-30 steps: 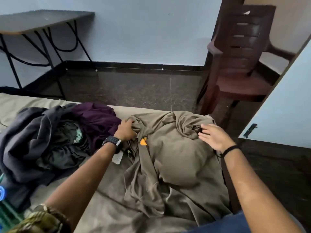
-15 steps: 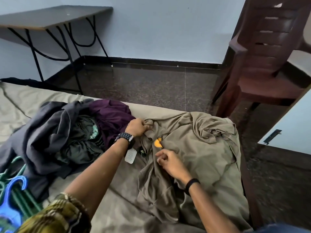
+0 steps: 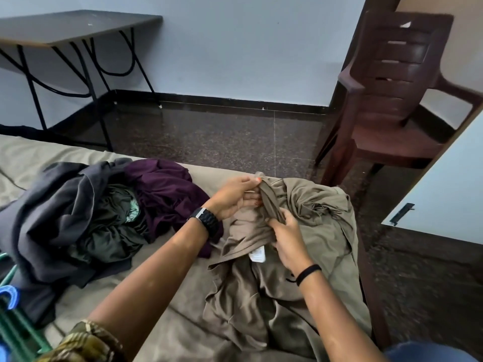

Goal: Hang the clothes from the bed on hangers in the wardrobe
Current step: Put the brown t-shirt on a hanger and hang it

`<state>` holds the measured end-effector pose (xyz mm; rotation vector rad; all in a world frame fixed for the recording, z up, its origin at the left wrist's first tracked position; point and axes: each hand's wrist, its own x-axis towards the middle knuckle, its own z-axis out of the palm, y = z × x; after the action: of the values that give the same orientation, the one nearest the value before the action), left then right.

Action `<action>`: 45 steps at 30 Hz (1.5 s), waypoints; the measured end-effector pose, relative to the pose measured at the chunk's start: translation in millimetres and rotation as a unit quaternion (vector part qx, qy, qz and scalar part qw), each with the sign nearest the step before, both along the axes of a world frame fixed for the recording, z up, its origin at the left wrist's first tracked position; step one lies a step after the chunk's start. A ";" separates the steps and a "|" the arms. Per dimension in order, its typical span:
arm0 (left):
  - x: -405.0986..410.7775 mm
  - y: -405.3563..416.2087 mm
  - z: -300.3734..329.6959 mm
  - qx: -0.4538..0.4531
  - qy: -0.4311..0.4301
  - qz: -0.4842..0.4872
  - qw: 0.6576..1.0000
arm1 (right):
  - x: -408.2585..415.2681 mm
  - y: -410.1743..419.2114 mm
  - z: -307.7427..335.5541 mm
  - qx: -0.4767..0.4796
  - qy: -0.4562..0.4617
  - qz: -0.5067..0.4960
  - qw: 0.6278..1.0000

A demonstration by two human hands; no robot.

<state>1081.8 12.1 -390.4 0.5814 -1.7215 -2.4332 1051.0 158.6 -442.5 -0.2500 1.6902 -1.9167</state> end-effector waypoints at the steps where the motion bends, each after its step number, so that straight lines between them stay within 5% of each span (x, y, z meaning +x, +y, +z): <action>1: 0.0 0.7 -2.6 0.009 0.007 0.044 0.999 | -4.3 3.9 2.0 0.001 -0.011 -0.009 1.000; 4: 1.7 5.7 -12.5 0.063 0.024 0.143 0.987 | -16.6 16.8 11.4 0.047 0.032 -0.025 0.998; 9: 6.5 11.7 -9.4 0.084 0.043 0.167 0.981 | -21.9 27.0 29.5 0.196 0.280 -0.047 0.939; 12: 10.5 22.2 -3.3 -0.063 -0.013 0.102 0.993 | -22.3 30.0 38.5 0.174 0.253 -0.049 0.950; 15: 14.3 36.4 5.7 -0.319 -0.015 0.125 0.939 | -21.6 29.2 51.1 0.064 0.136 -0.084 0.985; 18: 33.4 57.6 3.2 -0.391 0.023 0.135 0.910 | -27.1 31.8 65.7 0.060 0.175 -0.092 0.978; 22: 66.6 89.8 -35.7 -0.489 -0.070 0.064 0.867 | -36.4 34.4 92.2 0.095 0.195 -0.003 0.976; 28: 68.0 90.9 -68.8 -0.574 -0.078 0.110 0.807 | -58.5 47.3 120.0 0.264 0.413 0.039 0.871; 30: 62.1 78.3 -59.5 -0.554 -0.053 0.141 0.818 | -67.7 58.0 132.9 0.261 0.426 0.022 0.866; 34: 45.9 57.1 -14.2 -0.269 0.000 0.174 0.947 | -85.9 78.4 162.1 0.293 0.483 -0.018 0.825; 36: 42.8 44.0 10.3 -0.222 0.059 0.143 0.963 | -95.7 87.3 179.9 0.327 0.506 -0.040 0.797; 38: 48.2 29.2 41.3 -0.344 0.116 0.068 0.929 | -103.1 95.9 200.7 0.320 0.482 -0.050 0.814; 41: 49.6 5.2 95.1 -0.610 0.145 -0.017 0.779 | -108.8 109.0 233.2 0.222 0.437 -0.012 0.872; 43: 48.2 -1.9 136.8 -0.683 0.170 -0.020 0.710 | -106.1 120.5 257.9 0.155 0.429 0.018 0.890; 45: 47.0 -7.9 177.8 -0.691 0.213 0.002 0.691 | -104.2 130.3 286.4 0.124 0.447 0.017 0.885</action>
<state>1128.8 4.2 -212.6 -0.1963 -2.4870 -0.5397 946.7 288.9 -156.1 -1.1957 2.4408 -1.6067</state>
